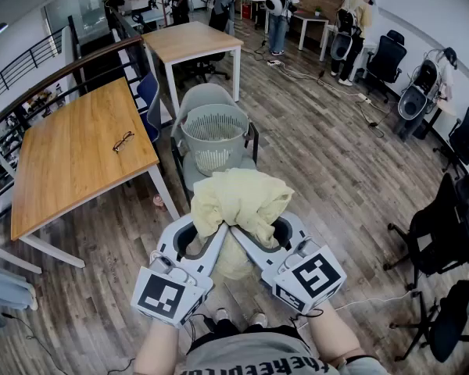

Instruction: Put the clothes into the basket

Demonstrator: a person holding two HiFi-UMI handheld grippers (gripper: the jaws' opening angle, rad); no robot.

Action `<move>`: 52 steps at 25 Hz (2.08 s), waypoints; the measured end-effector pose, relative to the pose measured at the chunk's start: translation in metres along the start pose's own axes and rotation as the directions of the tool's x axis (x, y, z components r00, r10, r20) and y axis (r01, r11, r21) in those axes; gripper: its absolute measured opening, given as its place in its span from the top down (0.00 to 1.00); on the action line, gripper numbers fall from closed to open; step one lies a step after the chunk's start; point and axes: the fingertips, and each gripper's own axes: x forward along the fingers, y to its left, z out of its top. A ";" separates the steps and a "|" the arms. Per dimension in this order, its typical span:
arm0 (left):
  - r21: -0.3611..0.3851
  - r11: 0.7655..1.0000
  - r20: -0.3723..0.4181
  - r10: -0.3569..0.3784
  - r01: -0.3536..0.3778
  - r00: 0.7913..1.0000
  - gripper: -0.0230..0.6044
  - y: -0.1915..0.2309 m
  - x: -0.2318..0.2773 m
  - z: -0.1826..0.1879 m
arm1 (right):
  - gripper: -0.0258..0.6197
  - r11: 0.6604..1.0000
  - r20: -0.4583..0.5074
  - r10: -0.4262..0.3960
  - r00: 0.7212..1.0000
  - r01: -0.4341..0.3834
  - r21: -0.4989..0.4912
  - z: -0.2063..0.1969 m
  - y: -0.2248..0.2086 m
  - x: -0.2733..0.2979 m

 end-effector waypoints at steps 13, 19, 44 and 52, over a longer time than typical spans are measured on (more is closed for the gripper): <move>-0.009 1.000 -0.011 -0.001 0.001 1.000 0.82 0.008 -0.011 -0.003 | 0.65 1.000 -0.011 -0.004 1.000 0.004 -0.002 -0.002 0.012 0.008; -0.013 1.000 -0.005 -0.024 0.024 1.000 0.82 0.020 -0.016 -0.005 | 0.65 1.000 -0.013 -0.030 0.999 0.030 0.003 -0.003 0.017 0.019; -0.046 0.998 -0.007 -0.045 0.045 0.999 0.80 0.076 0.063 -0.026 | 0.64 0.999 -0.052 -0.046 0.998 0.046 -0.001 -0.015 -0.060 0.078; -0.043 0.998 0.001 0.035 -0.035 0.999 0.80 0.099 0.127 -0.018 | 0.64 0.999 -0.047 0.028 0.999 -0.028 -0.015 -0.004 -0.124 0.104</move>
